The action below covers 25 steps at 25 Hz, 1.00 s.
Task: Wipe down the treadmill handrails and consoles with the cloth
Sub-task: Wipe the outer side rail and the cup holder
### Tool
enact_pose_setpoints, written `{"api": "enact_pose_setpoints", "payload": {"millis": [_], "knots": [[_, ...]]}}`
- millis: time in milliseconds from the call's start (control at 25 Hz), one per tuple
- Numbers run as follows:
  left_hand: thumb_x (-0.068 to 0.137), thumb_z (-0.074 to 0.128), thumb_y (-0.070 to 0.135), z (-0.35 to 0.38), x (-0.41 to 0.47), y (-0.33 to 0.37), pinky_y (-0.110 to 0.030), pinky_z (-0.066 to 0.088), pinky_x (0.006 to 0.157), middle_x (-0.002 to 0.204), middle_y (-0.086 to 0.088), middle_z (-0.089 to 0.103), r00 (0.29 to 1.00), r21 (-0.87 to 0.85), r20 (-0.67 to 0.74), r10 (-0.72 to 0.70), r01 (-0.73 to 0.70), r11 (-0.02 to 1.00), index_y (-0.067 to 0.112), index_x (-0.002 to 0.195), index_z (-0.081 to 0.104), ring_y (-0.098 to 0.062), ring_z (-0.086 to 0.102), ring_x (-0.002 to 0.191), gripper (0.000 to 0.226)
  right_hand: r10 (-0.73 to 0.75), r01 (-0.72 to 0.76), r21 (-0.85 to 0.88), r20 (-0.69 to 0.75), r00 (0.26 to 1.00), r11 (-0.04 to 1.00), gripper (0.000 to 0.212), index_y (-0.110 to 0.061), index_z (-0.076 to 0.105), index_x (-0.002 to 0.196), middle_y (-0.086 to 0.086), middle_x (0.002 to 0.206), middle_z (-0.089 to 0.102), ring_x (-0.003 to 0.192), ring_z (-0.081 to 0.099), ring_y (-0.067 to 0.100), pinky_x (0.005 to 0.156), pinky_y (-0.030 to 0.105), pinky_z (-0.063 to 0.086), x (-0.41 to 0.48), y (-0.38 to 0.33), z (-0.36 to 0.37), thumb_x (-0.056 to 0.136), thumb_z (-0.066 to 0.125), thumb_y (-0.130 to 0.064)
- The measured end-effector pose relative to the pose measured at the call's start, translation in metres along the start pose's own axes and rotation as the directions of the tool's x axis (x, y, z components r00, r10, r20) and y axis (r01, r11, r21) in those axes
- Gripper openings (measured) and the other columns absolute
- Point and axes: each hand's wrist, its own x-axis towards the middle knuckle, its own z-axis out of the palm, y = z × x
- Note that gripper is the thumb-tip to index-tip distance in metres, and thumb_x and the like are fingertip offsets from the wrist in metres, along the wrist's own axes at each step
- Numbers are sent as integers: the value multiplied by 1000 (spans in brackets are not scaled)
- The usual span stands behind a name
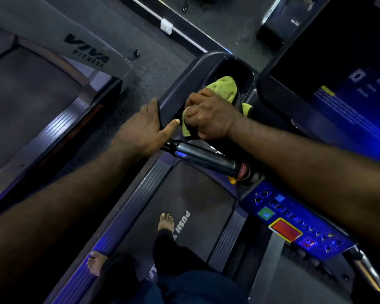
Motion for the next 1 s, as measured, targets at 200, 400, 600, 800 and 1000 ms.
{"api": "enact_pose_setpoints", "payload": {"millis": [200, 400, 600, 800, 1000], "knots": [[93, 40, 83, 1, 2, -2, -51, 51, 95, 133, -17, 60, 1000, 18, -26, 6, -5, 1000, 18, 139, 43, -39, 61, 117, 80, 303, -305, -35, -56, 951, 952, 66, -32, 56, 140, -4, 158, 46, 147, 40, 32, 103, 49, 40, -66, -3, 9, 86, 55, -71], [91, 39, 86, 1, -3, -2, -49, 49, 92, 129, -16, 62, 999, 12, -42, 18, -17, 1000, 20, 131, 46, -39, 61, 114, 78, 298, -285, -98, 169, 939, 954, 31, -28, 72, 107, -1, 121, 59, 114, 50, 35, 71, 42, 52, -77, -20, -10, 82, 69, -46], [92, 40, 85, 1, -7, 0, -49, 49, 95, 131, -17, 61, 998, 12, -59, 15, -15, 1000, 19, 132, 47, -39, 61, 117, 77, 454, -440, -198, 650, 610, 876, 35, -15, 64, 130, 9, 127, 63, 118, 60, 33, 77, 40, 50, -67, -31, -65, 101, 54, -31], [89, 36, 89, 2, -6, -4, -53, 51, 97, 132, -14, 62, 998, 47, -60, 15, -12, 999, 22, 137, 44, -38, 62, 116, 83, 326, -538, -18, 812, 485, 843, 37, -6, 70, 121, 7, 98, 63, 89, 64, 29, 79, 35, 51, -33, -22, -50, 99, 56, -31], [89, 42, 87, 1, -5, -2, -54, 51, 100, 136, -16, 59, 998, 66, -52, 41, -37, 997, 18, 143, 41, -39, 60, 120, 87, 290, -652, 222, 760, 581, 725, 24, -11, 78, 107, 5, 95, 75, 80, 69, 23, 77, 35, 57, -35, -19, -45, 92, 65, -23]]}}
